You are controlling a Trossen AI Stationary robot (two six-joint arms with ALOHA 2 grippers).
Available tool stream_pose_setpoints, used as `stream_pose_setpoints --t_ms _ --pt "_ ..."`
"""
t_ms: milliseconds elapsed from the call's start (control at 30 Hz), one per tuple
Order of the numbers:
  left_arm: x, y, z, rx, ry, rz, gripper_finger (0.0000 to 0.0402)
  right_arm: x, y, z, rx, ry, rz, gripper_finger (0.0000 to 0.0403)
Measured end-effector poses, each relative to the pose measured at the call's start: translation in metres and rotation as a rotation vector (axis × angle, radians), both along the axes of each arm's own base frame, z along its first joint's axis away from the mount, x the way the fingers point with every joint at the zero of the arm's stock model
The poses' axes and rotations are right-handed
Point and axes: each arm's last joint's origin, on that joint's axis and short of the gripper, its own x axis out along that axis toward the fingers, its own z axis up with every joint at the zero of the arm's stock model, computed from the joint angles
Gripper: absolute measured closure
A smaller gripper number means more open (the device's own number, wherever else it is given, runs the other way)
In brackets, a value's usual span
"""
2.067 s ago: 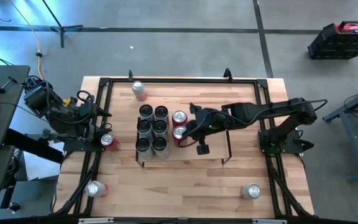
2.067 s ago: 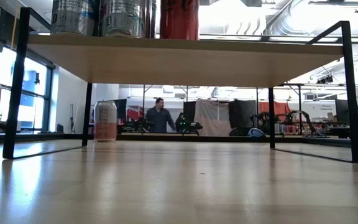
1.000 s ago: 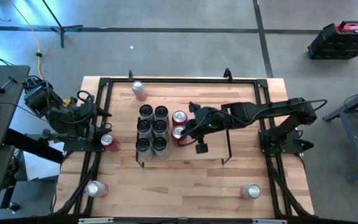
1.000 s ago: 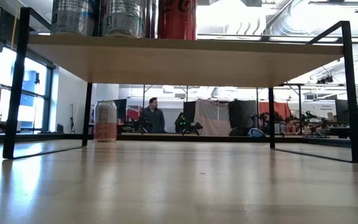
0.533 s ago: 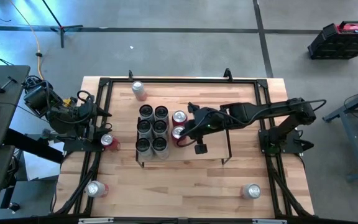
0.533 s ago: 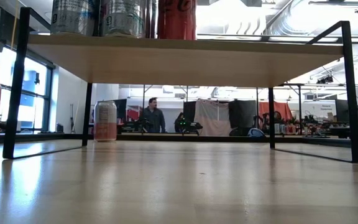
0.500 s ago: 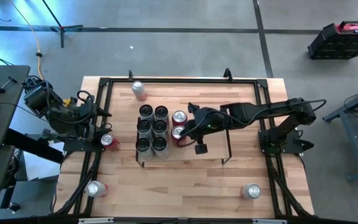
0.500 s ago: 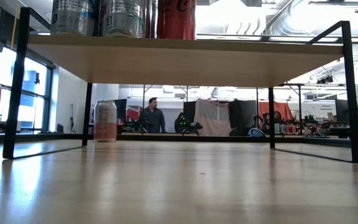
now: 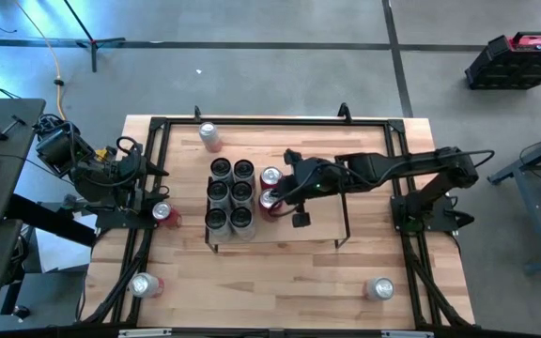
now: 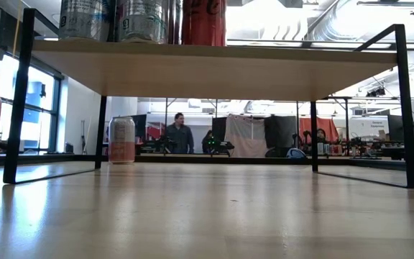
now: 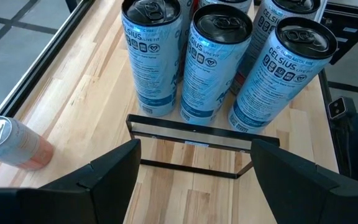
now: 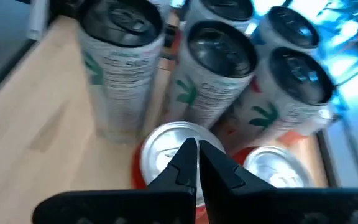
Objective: Place canned beverage on shelf
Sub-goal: Adjust the red soda cans on the shelf
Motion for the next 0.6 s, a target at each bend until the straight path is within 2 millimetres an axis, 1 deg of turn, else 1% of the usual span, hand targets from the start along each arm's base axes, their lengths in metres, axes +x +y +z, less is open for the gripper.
stream_pose_setpoints --t_ms 67,133,300,467,600 --pt "0.000 0.000 0.000 -0.001 0.000 0.001 0.0108 0.000 -0.004 0.000 -0.037 0.000 -0.047 0.0403" --pt "0.000 0.000 0.000 0.000 0.000 0.000 0.0108 0.001 -0.012 -0.001 -0.054 0.004 -0.095 0.0403" --pt "0.000 0.000 0.000 0.000 0.000 0.000 0.0108 0.001 -0.033 -0.002 -0.010 0.015 -0.164 0.0403" --pt "0.000 0.000 0.000 0.000 0.000 0.000 0.0108 0.002 -0.047 -0.003 0.097 0.027 -0.115 0.0403" --pt "0.000 0.000 0.000 0.000 0.000 0.000 0.0108 0.003 -0.052 -0.004 0.121 0.033 -0.102 0.0403"
